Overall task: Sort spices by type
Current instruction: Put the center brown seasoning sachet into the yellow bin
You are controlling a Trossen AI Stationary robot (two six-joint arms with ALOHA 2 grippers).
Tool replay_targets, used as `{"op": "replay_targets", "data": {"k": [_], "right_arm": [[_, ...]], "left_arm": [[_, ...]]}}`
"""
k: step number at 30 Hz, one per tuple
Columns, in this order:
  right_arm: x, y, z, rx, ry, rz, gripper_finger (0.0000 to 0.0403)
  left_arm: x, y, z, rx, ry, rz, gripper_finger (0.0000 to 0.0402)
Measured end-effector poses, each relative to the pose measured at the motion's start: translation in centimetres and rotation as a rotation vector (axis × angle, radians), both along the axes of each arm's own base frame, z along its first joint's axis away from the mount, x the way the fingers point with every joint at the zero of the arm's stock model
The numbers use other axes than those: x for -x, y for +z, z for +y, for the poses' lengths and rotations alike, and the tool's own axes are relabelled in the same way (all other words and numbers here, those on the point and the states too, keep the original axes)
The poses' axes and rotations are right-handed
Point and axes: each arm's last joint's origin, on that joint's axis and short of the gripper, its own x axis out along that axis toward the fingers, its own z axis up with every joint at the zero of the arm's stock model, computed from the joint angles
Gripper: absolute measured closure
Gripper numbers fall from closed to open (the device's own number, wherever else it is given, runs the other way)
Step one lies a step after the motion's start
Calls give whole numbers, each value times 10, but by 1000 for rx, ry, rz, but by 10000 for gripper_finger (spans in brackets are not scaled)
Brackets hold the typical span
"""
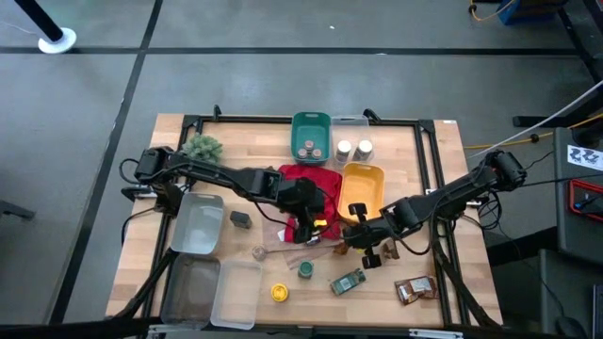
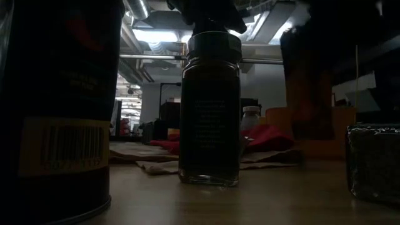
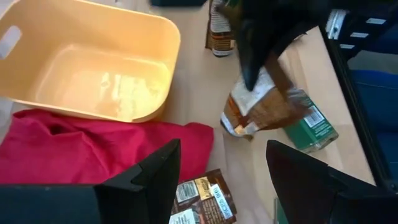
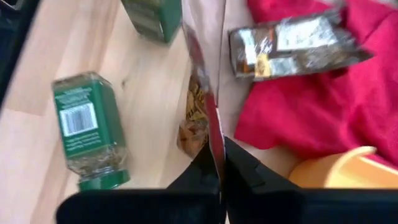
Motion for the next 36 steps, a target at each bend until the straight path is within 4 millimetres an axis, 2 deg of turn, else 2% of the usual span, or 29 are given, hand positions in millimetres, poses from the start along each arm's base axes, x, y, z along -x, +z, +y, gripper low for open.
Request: {"op": "replay_targets", "data": {"k": [5, 10, 16, 21, 29, 36], "right_arm": [[5, 36, -5, 88, -21, -10, 399], [19, 66, -15, 199, -81, -14, 400], [34, 77, -42, 316, -207, 20, 401], [34, 73, -74, 371, -333, 70, 400], [32, 34, -124, 366, -410, 191, 400], [29, 11, -155, 291, -423, 169, 400]], "left_arm": [[-1, 0, 6, -17, 19, -2, 180], [-1, 0, 9, -50, -2, -9, 180], [-1, 0, 8, -50, -3, -8, 180], [-1, 0, 9, -68, -19, -10, 180], [-1, 0, 9, -89, -38, -13, 180], [-1, 0, 9, -88, -36, -12, 180]]}}
